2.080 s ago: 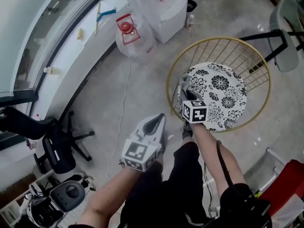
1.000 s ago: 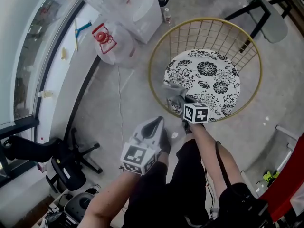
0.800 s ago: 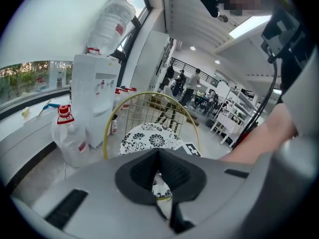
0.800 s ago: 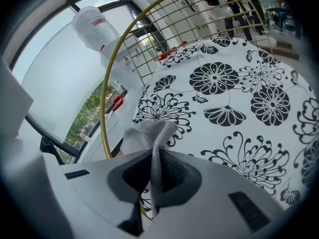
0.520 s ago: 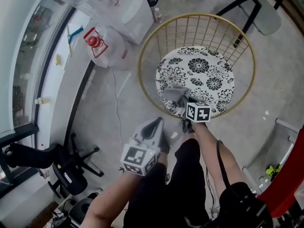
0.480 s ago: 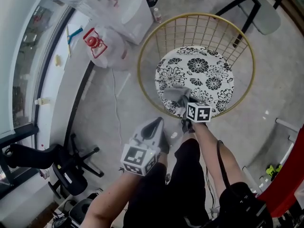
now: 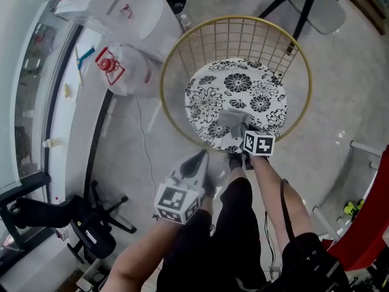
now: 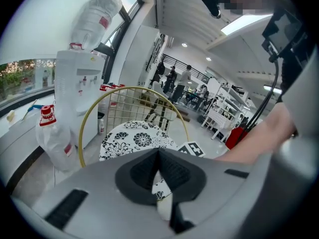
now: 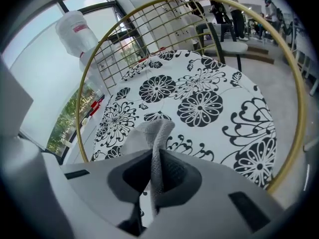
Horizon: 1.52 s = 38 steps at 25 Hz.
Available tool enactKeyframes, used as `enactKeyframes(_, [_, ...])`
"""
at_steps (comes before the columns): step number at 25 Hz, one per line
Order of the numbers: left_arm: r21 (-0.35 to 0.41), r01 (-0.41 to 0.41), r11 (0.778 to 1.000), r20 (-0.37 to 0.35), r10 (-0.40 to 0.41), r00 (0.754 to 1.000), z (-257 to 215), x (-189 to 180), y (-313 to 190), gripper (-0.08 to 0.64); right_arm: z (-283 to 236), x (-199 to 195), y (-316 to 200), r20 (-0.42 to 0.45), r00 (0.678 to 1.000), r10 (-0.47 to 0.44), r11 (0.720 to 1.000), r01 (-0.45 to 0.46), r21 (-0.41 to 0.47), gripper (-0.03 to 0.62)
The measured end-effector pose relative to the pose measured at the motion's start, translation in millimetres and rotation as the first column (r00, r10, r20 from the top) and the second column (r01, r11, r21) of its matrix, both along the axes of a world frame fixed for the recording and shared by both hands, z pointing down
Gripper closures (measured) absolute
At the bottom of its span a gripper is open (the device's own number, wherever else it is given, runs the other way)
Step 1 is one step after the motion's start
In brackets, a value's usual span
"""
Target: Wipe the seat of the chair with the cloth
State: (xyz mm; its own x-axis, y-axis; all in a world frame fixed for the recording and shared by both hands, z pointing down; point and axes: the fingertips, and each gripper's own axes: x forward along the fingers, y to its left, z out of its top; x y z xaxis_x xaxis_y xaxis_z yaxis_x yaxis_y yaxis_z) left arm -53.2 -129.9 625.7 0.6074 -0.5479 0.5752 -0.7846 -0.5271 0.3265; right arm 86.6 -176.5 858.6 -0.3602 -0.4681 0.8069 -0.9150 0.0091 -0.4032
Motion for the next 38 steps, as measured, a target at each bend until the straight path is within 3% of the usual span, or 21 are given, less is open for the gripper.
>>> enactKeyframes(15, [-0.012, -0.059, 0.998, -0.014, 0.059, 0.998, -2.0, 36.0, -6.3, 0.554, -3.2, 84.6, 15.8, -0.107, 0.992, 0.067, 0.997, -0.07, -0.025, 0.569])
enactKeyframes(30, [0.023, -0.103, 0.994, -0.001, 0.103, 0.995, -17.0, 41.9, -8.8, 0.554, -40.2, 158.8, 42.3, -0.23, 0.963, 0.138, 0.99, -0.141, 0.004, 0.569])
enactKeyframes(34, [0.031, -0.083, 0.996, 0.0, 0.083, 0.997, -23.0, 30.0, -7.9, 0.554, -67.0, 151.1, 45.4, -0.233, 0.964, 0.126, 0.992, -0.118, 0.051, 0.569])
enactKeyframes(38, [0.031, -0.049, 0.998, -0.001, 0.049, 0.999, -28.0, 12.4, -4.3, 0.554, -95.4, 101.0, 45.6, -0.191, 0.981, 0.042, 0.994, -0.022, 0.104, 0.569])
